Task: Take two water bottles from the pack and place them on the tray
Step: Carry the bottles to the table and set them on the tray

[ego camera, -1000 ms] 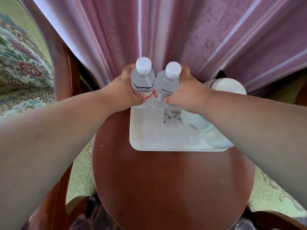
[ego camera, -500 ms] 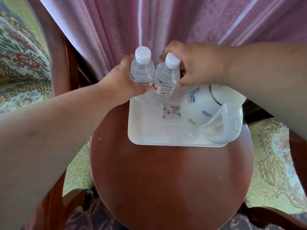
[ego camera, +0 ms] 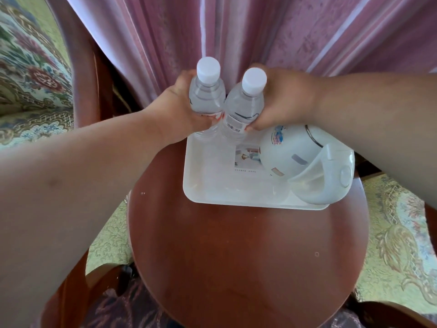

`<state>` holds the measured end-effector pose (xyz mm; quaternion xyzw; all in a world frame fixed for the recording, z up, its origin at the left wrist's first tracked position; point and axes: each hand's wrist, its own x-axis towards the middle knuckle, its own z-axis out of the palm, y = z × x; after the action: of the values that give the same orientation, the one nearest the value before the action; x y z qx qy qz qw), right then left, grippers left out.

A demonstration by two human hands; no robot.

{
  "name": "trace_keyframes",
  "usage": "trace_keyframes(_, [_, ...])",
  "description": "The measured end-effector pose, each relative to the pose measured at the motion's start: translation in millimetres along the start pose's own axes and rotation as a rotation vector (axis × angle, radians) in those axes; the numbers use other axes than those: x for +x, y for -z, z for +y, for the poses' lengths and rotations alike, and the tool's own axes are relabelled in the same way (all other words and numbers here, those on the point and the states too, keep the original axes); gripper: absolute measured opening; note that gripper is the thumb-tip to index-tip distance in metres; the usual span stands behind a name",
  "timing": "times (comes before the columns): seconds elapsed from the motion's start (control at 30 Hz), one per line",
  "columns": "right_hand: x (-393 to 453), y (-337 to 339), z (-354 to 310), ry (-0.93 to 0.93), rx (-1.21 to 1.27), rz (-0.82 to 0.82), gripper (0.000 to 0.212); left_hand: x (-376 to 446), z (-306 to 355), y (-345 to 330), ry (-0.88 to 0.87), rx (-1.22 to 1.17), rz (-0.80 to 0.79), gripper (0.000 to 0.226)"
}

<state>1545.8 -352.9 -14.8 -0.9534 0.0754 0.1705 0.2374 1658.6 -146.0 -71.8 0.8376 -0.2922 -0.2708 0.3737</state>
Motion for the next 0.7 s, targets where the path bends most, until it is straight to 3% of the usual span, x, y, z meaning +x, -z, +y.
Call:
trace_keyframes(0.13, [2.1,1.0,-2.4,-0.099,0.021,0.124,0.092,0.6,0.3,-1.1,0.004,-0.016,-0.012,0.090])
trace_keyframes(0.3, [10.1,-6.7,-10.4,-0.103,0.093,0.095,0.068,1.3,-0.3,-1.4,0.009,-0.027,0.004,0.090])
trace_keyframes(0.4, [9.0,-4.5,-11.8,-0.059,0.055,-0.005,0.073,1.1,-4.0,1.6,0.015,-0.020,-0.006,0.093])
trace_keyframes(0.57, [5.9,-3.8,-8.1,0.018,-0.028,0.038,0.052,3.4,-7.3,2.8,-0.011,0.085,-0.027,0.096])
trace_keyframes(0.7, [10.0,-4.4,-5.6,-0.074,0.021,0.030,0.075,3.7,-10.3,2.8,-0.053,0.082,-0.024,0.097])
